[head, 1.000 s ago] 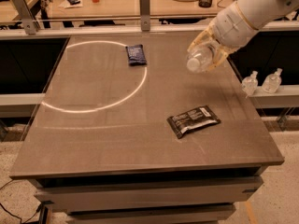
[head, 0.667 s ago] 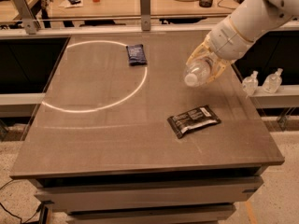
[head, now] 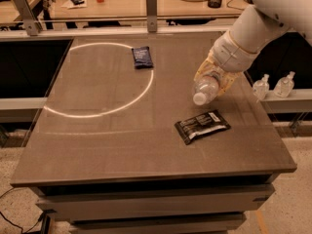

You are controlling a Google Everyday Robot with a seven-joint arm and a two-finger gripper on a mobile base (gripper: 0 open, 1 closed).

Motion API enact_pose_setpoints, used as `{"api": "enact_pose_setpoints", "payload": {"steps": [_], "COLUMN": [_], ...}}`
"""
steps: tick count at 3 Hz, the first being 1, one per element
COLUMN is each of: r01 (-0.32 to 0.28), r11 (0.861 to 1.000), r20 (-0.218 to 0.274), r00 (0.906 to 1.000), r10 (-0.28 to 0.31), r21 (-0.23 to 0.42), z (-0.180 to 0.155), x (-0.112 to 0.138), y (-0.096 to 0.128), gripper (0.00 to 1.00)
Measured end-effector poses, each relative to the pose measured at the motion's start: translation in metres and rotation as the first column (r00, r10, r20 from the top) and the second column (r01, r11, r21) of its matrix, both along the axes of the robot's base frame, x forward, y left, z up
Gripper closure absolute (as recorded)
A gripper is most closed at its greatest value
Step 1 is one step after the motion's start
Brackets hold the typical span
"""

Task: Knock water bottle over

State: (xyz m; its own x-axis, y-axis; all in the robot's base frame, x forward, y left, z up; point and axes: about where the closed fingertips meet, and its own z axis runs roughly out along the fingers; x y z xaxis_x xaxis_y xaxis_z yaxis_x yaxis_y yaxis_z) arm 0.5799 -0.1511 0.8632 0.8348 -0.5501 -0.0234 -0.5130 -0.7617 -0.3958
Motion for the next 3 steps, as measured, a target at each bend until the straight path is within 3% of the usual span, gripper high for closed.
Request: {"api": "enact_pose_setpoints", "payload": {"steps": [2,3], "r01": [-0.027,-0.032], "r11": [0.997,0.996], "r20": [0.025,0.021], "r00": [0.9993,0.9992], "r10": [0.029,0.034], "r21": [-0.077,-0.083], "z": [-0.0066,-0.0077], "x": [0.0023,0.0007], "y": [-0.0018,-0.0014], "gripper": [1.00,1.00]}}
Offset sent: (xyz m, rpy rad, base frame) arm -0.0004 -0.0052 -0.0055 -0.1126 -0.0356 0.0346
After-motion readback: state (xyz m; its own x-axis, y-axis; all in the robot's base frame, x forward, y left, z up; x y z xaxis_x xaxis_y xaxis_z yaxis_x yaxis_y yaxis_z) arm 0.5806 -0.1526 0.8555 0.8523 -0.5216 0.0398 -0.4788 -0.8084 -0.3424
